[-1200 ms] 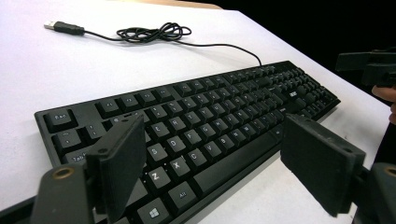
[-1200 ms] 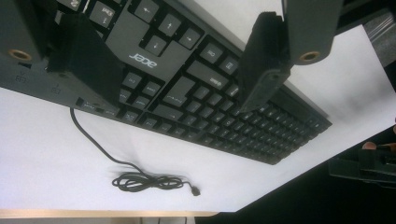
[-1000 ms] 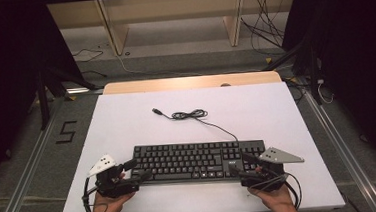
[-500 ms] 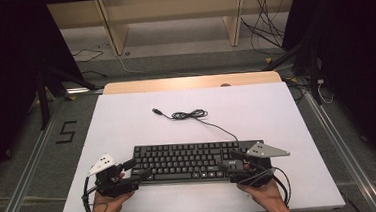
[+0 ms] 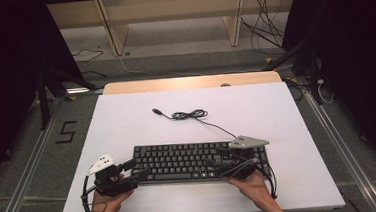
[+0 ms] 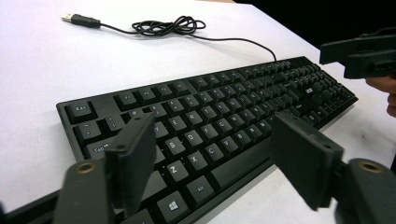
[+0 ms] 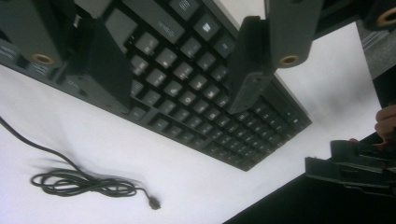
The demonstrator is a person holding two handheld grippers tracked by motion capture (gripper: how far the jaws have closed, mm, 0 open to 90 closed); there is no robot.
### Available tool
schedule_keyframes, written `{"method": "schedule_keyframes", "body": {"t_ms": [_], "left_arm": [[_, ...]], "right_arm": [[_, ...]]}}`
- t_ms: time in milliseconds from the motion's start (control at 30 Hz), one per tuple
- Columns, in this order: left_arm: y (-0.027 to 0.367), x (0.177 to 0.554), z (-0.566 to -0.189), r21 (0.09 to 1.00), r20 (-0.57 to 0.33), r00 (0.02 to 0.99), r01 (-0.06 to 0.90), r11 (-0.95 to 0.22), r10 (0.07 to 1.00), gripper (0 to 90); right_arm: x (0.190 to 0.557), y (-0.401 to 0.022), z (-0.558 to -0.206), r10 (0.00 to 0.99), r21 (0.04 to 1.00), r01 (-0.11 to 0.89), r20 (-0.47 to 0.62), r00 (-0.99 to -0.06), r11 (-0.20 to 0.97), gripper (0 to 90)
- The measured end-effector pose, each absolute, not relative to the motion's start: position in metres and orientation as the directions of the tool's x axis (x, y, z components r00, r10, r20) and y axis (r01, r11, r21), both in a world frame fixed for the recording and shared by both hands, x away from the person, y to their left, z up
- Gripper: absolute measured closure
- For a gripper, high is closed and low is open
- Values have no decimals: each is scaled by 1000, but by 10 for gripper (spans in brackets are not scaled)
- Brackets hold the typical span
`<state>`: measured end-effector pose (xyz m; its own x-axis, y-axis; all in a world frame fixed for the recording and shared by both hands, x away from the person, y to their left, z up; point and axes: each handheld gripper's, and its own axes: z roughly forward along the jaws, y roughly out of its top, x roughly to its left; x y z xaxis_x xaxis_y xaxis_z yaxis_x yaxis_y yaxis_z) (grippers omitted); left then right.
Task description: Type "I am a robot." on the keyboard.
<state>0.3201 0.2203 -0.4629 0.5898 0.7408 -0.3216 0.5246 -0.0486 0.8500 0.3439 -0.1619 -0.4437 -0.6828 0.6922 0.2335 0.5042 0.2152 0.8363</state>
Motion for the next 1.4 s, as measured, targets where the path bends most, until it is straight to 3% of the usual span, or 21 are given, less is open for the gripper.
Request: {"method": "schedule_keyframes", "body": {"t_ms": [767,1067,1400], "left_arm": [[224,324,-468,820,-296,551,565,-88,781,585],[224,326,-471,800,-279,538,589,-118,796,737],[224,329,-474,785,-250,529,602,-150,811,872]], "right_arm": [[366,-126,-449,664,795,534,236,-709,288,583],[375,-112,-455,648,782,544,248,-720,305,695],[382,-97,-461,655,757,564,246,-715,331,876]]}}
